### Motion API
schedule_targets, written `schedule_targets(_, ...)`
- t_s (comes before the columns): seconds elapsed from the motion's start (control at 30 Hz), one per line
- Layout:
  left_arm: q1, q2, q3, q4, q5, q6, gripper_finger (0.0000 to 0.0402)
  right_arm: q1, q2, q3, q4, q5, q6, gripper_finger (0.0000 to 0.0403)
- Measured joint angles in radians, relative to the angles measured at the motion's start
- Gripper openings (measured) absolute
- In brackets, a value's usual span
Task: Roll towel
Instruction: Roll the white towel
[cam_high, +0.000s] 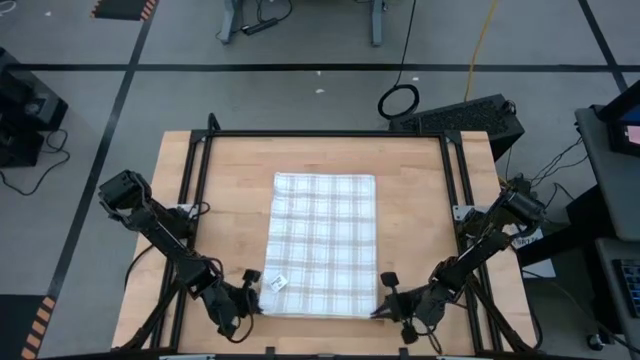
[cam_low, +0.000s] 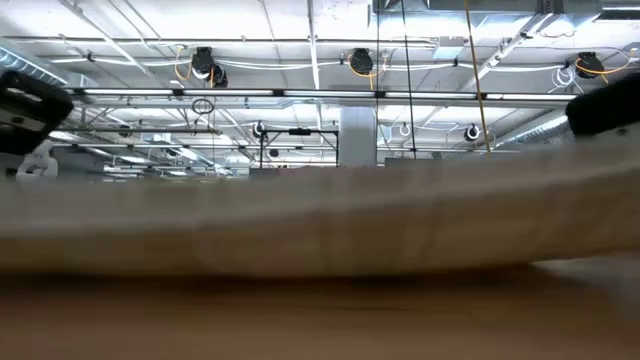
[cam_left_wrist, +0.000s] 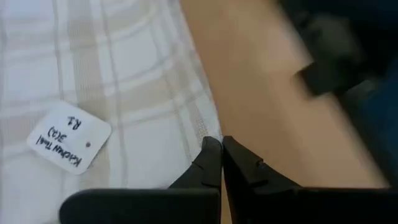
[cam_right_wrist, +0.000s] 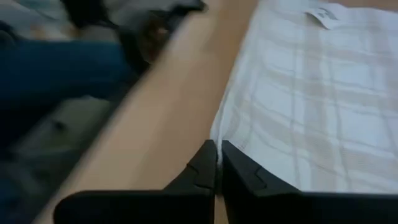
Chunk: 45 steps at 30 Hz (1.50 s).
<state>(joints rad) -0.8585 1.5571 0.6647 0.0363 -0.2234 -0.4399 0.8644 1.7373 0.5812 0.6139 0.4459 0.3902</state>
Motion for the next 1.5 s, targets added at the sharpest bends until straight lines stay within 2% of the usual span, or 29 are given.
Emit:
schedule_targets(0.07,-0.012,-0.004,0.0,0.074,0.014,0.0,0.0004,0.001,-0.022,0.0,0.001,-0.051,0.051,0.0005)
schedule_targets(0.17,-0.024,-0.025,0.0,0.149,0.015,0.001,0.0004,0.001,-0.062,0.0,0.001,-0.06,0.122,0.0003)
schedule_targets(0.33,-0.028,-0.092,0.0,0.154,-0.008,0.048,0.0004,0.0,-0.126,0.0,-0.017,-0.03,0.086,0.0003)
schedule_targets(0.47,-0.013,-0.157,0.0,0.07,-0.09,0.113,0.0004,-0.018,-0.188,0.001,-0.094,0.047,0.053,0.0002)
schedule_targets(0.63,0.034,-0.244,0.0,-0.078,-0.158,0.133,0.0004,-0.065,-0.282,0.001,-0.239,0.06,0.042,0.0001)
schedule_targets(0.8,0.118,-0.305,0.001,-0.232,-0.192,0.133,0.0004,-0.145,-0.36,0.001,-0.406,0.083,0.03,0.0001)
schedule_targets(0.97,0.194,-0.31,0.0,-0.376,-0.184,0.106,0.0004,-0.206,-0.371,0.001,-0.514,0.067,0.025,0.0001)
schedule_targets(1.1,0.21,-0.317,0.0,-0.388,-0.175,0.15,0.0004,-0.223,-0.37,0.002,-0.532,0.05,0.013,0.0)
schedule_targets(1.27,0.256,-0.351,0.0,-0.395,-0.277,0.23,0.0004,-0.26,-0.372,0.002,-0.545,0.136,-0.051,0.0)
schedule_targets(1.37,0.274,-0.378,0.0,-0.39,-0.224,0.237,0.0004,-0.272,-0.372,0.002,-0.537,0.108,-0.039,0.0)
schedule_targets(1.5,0.239,-0.415,0.0,-0.348,-0.085,0.184,0.0004,-0.238,-0.372,0.002,-0.521,-0.036,0.063,0.0)
